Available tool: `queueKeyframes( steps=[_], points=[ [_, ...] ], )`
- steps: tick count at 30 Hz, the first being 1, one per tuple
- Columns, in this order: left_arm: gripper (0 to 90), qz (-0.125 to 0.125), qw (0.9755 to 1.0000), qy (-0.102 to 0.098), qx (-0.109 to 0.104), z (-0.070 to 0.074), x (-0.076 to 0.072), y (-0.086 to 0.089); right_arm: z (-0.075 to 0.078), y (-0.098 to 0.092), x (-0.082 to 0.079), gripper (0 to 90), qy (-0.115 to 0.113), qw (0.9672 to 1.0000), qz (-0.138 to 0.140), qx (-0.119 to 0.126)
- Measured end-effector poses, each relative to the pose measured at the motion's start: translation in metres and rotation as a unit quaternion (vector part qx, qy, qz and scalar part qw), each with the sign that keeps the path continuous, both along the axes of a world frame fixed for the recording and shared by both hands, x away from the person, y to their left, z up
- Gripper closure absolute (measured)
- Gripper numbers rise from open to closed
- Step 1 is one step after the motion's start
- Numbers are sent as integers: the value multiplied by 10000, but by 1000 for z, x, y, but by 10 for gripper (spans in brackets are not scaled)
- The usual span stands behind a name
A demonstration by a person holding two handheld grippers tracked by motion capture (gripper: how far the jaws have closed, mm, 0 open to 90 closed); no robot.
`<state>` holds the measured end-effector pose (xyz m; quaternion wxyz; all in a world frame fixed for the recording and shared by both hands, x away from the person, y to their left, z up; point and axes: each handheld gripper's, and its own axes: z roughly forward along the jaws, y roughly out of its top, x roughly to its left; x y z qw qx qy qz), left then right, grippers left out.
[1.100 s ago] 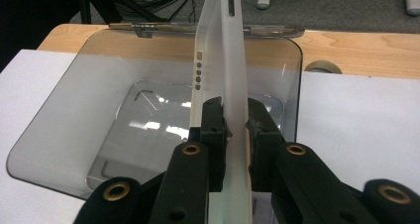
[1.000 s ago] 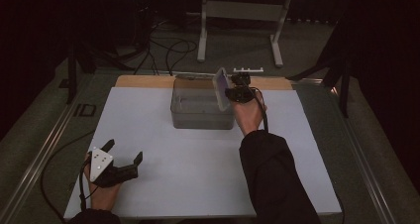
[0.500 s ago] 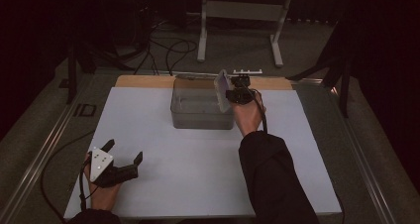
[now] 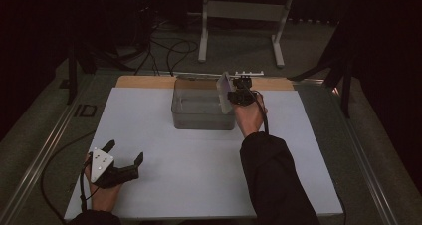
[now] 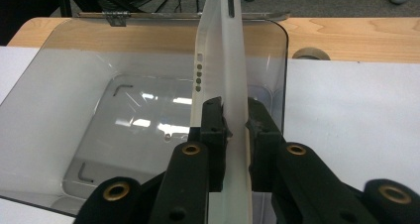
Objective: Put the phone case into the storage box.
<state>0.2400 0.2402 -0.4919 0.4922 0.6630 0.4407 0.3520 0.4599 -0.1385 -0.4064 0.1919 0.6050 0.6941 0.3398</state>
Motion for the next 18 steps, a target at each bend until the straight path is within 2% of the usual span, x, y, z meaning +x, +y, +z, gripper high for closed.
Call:
queueKeyframes(
  steps=[18],
  points=[
    [1, 0, 10000, 2, 1, 0, 0, 0, -9, -1, 2, 811, 96, 9999, -73, -78]
  ],
)
